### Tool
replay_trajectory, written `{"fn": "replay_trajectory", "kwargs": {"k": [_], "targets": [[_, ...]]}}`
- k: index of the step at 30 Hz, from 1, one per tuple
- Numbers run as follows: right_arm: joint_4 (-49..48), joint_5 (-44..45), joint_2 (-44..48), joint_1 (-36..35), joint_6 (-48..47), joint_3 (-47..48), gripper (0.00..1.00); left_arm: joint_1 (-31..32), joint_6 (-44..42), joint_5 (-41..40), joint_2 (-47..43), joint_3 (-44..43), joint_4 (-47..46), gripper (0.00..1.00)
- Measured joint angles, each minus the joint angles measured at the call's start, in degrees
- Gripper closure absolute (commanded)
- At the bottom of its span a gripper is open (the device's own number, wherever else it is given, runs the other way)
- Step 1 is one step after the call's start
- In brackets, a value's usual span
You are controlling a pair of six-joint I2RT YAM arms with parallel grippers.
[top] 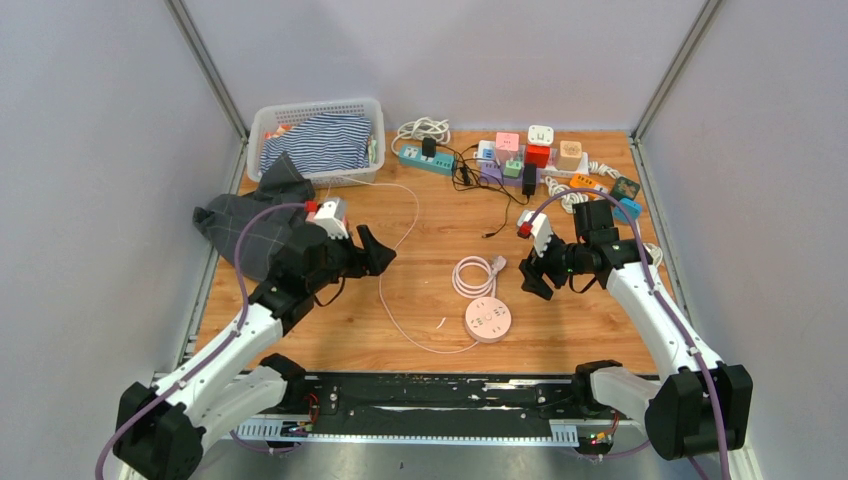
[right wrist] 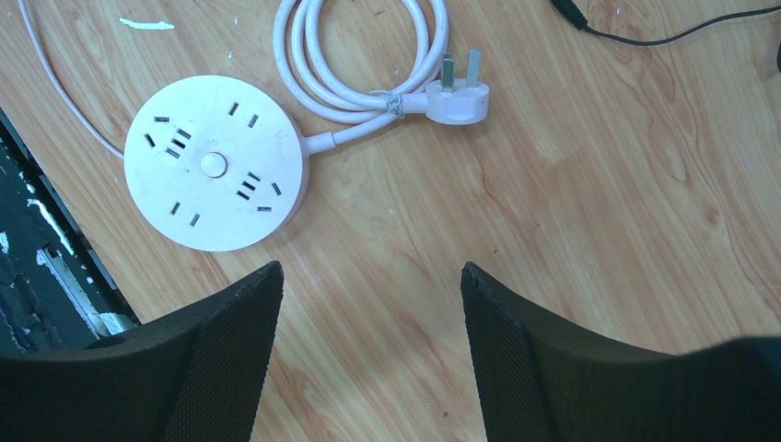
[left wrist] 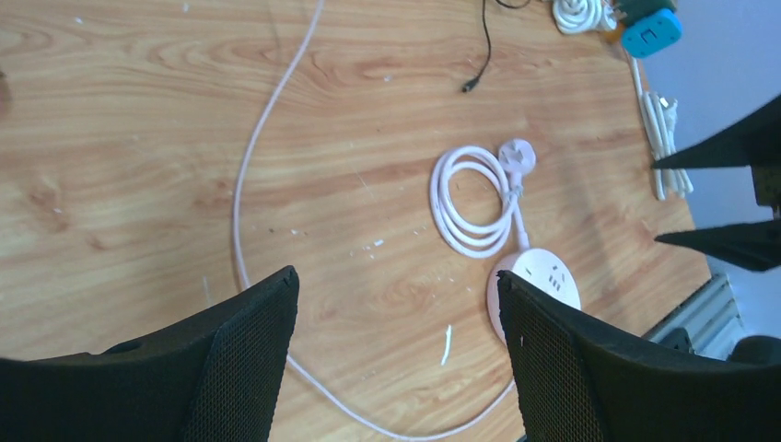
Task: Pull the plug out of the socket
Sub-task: Place the plug at the center of the board.
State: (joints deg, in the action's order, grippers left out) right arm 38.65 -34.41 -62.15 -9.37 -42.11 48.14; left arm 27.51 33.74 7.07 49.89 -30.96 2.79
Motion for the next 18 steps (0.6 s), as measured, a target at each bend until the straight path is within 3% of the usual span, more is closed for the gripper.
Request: {"fn": "replay_trajectory", "kwargs": {"k": [8,18], "targets": [[-0.02,0.17,-0.26,-0.02,-0.39,0.0,0.27,11.8,4.07,-9.33,-6.93,6.84,0.42,0.22],[-0.04,0.46,-0.44,0.0,-0.63,-0.28,0.27,26.8,12.57,-28.81,-2.43,9.33,4.15,0.25]]}}
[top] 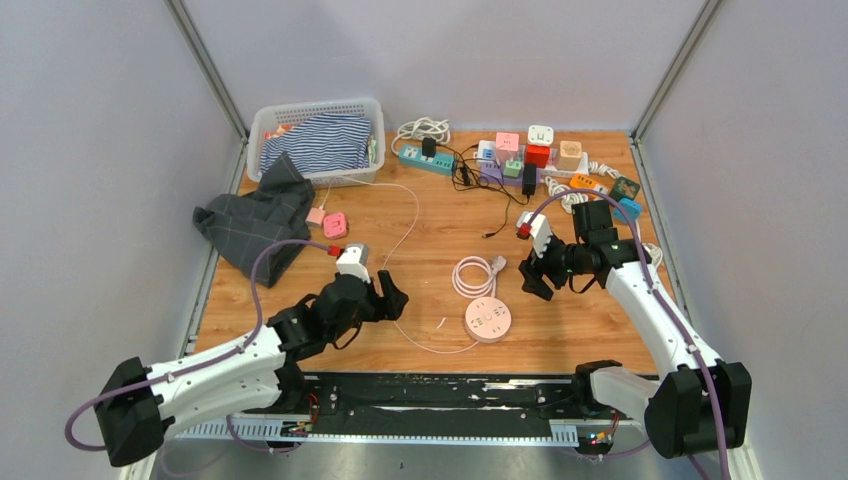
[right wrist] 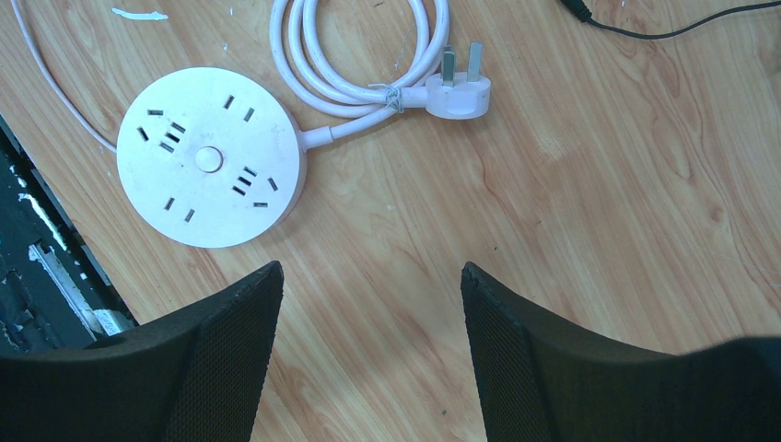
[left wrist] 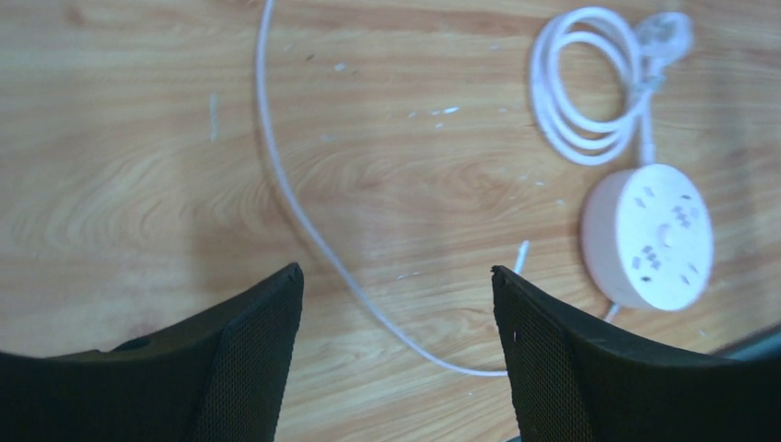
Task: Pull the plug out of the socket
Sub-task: Place the plug at the center of the board.
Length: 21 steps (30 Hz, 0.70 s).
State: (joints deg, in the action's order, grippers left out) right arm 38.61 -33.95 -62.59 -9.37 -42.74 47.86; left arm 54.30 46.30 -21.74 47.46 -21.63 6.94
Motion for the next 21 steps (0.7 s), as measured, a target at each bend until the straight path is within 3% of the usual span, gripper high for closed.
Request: {"fn": "replay_trajectory", "kwargs": {"k": [9,11,15,21], "targets": [[0.02,0.13,0.0,-0.02,-0.09,-0.15,0.27,6.34,15.37,-15.56,15.82,-8.87,14.32,0.34],[0.0,0.13,0.0,0.0,-0.11,-0.17,0.27,6.91,17.31,-16.7,19.28,-10.95,15.87,0.34],[0.0,0.13,0.0,0.0,-0.13,-0.17,0.27,7.72,19.58,-17.94,26.18,-14.73,17.64,0.47],[0.0,0.13,0.0,0.0,-0.13,-0.17,0.27,7.8,22.36,-17.97,33.46,-18.23,19.67,0.52]]}}
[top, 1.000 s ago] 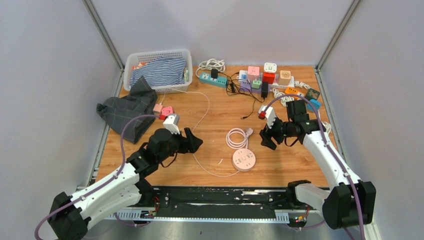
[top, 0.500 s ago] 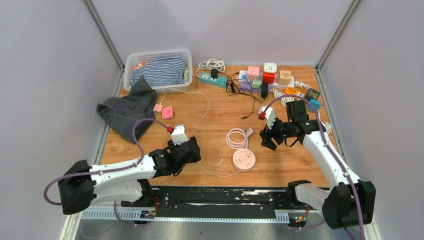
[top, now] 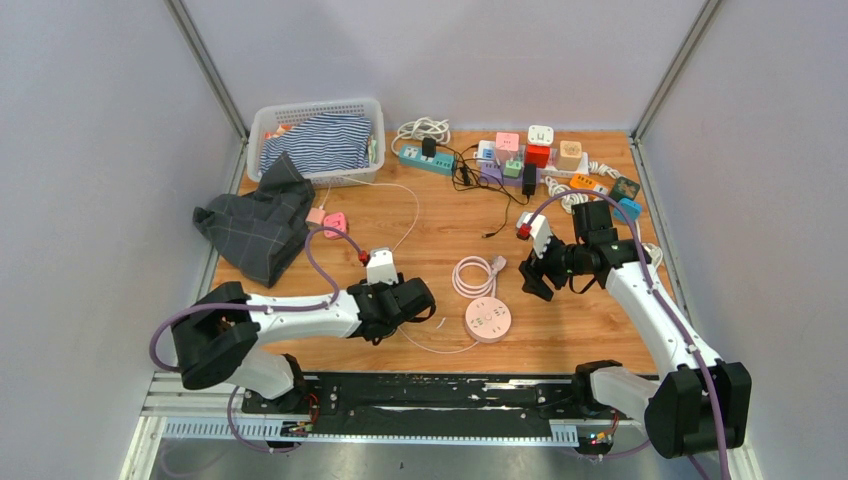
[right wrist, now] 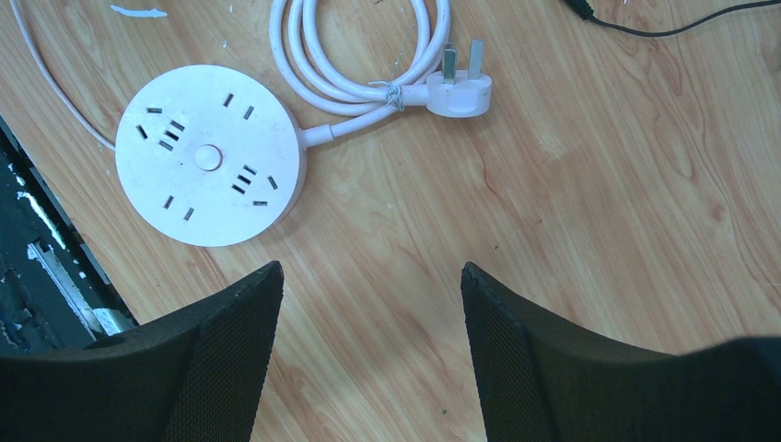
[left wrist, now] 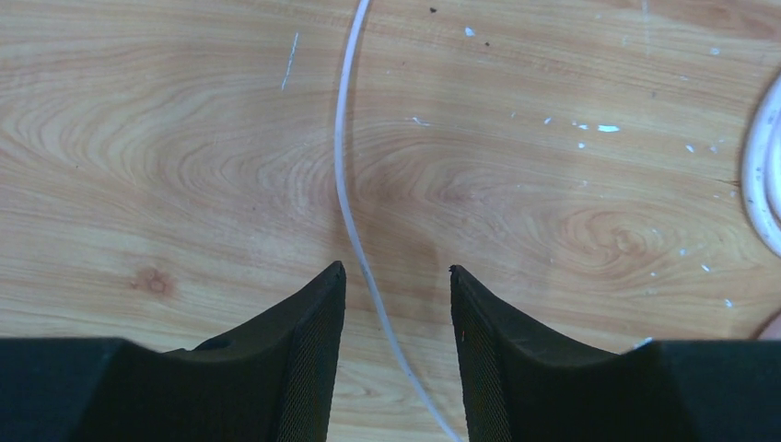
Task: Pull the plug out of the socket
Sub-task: Place the plug at the center of the board.
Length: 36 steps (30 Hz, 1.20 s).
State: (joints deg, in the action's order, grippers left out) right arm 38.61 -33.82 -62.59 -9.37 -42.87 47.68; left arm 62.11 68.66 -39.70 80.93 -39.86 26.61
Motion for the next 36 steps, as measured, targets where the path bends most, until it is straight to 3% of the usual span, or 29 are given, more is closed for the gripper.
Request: {"fn": "replay_trajectory", "kwargs": {"k": [5,9,23,29,36], "targets": [[0.0,0.0,0.0,-0.02,-0.02,0.0,0.27,0.0,2.03,0.13,2.45,-0.28,0.98,0.54],[0.0,0.0,0.0,0.0,-0.02,-0.02,0.27,0.02,3.1,0.2,2.95,-0.28,1.42,0.7],[0.0,0.0,0.0,0.0,-0.02,-0.02,0.27,0.02,5.88,-0.68,3.69,-0.31,4.72,0.95],[0.0,0.0,0.0,0.0,-0.04,-0.02,0.27,0.02,4.66,-4.35,-1.68,0.26,5.35,0.96],[0.0,-0.02,0.13,-0.02,-0.02,-0.02,0.27,0.02,0.28,-13.2,-15.85,4.92,5.16,0.97]]}}
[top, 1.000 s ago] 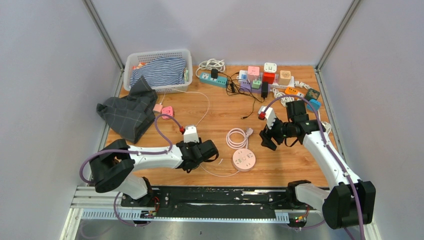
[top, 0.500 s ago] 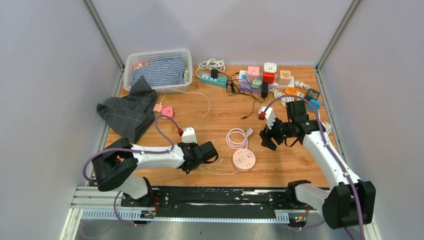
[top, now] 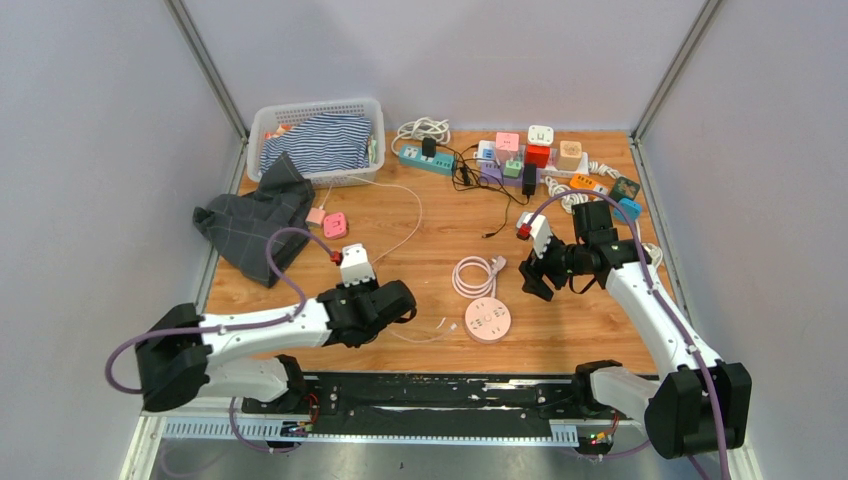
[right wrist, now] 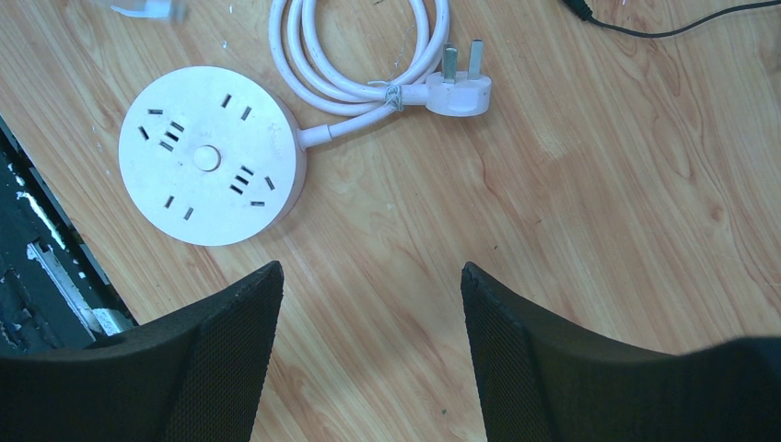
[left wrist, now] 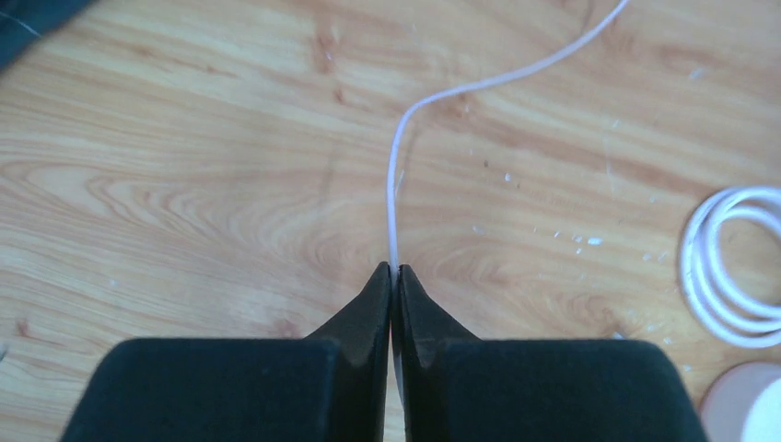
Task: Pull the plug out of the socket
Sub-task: Place the plug at the center of the board.
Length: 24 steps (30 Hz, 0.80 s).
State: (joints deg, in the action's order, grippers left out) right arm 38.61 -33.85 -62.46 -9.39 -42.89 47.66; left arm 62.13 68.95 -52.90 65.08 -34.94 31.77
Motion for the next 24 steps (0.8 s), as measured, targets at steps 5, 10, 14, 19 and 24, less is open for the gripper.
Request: {"fn": "replay_trajectory", "kwargs": {"k": [5,10,14,19,24], "targets": [[0.0,0.0,0.02,0.02,0.0,0.0,0.27,-0.26,-11.89,-5.33,-15.98,4.57,-6.25,1.0],[0.0,0.0,0.04,0.0,0.0,0.0,0.27,-6.56,-24.5,-6.4,-23.1,2.19,-12.87,1.0],[0.0,0.0,0.04,0.02,0.0,0.0,0.27,-16.52,-31.39,-1.9,-20.31,-4.02,-15.19,1.0],[0.02,0.0,0.07,0.02,-0.02,0.0,0.27,-25.44,-37.24,5.53,-13.4,-14.97,-15.67,1.0],[0.02,0.0,0.35,0.02,0.0,0.0,0.27,-33.05,-41.62,10.03,-5.55,-24.52,-15.54,0.99]]}}
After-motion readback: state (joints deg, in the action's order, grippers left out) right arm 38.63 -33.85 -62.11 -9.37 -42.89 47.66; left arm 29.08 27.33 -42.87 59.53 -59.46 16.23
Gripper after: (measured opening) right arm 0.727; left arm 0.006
